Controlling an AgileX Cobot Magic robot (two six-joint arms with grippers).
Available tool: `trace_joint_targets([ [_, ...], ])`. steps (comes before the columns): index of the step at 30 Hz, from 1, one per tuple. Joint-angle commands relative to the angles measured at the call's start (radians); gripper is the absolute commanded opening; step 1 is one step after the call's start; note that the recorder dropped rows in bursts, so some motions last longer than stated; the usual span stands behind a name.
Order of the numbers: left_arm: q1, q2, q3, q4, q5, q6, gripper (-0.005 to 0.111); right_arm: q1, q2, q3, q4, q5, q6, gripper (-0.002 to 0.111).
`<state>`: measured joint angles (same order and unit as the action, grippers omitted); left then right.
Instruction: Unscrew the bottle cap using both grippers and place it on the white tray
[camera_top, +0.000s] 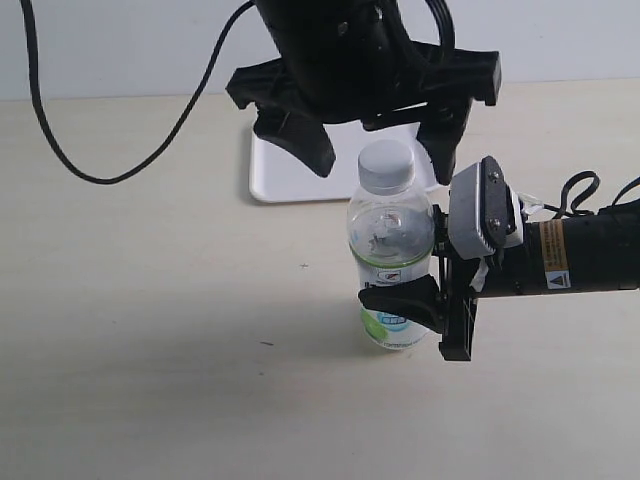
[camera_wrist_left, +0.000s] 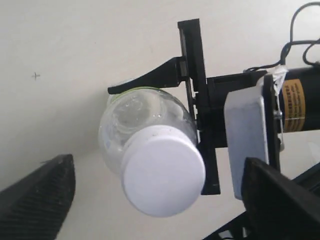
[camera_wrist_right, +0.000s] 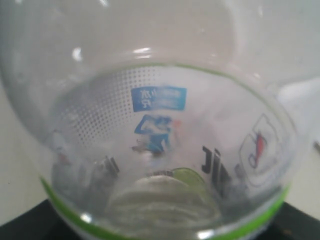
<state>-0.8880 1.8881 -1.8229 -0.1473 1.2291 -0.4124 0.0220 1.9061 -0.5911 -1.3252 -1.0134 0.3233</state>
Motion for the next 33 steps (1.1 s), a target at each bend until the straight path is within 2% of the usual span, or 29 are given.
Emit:
trace_joint_targets([
  [1,0.002,-0.009,0.004,0.020,-0.008,0.181,0.085,0.001,0.004,0.001,-0.044,0.066,-0.007,0.000],
  [11,0.002,-0.009,0.004,0.048,-0.008,0.596,0.085,0.001,0.004,0.001,-0.044,0.070,-0.005,0.000],
  [25,0.002,-0.009,0.004,0.048,-0.008,1.016,0.085,0.001,0.004,0.001,-0.046,0.098,0.023,0.000],
  [29,0.002,-0.009,-0.029,0.048,-0.008,1.033,0.085,0.001,0.004,0.001,-0.046,0.097,0.020,0.000],
  [33,0.002,-0.009,-0.079,0.048,-0.008,0.884,0.085,0.001,0.004,0.001,-0.046,0.098,0.022,0.000],
])
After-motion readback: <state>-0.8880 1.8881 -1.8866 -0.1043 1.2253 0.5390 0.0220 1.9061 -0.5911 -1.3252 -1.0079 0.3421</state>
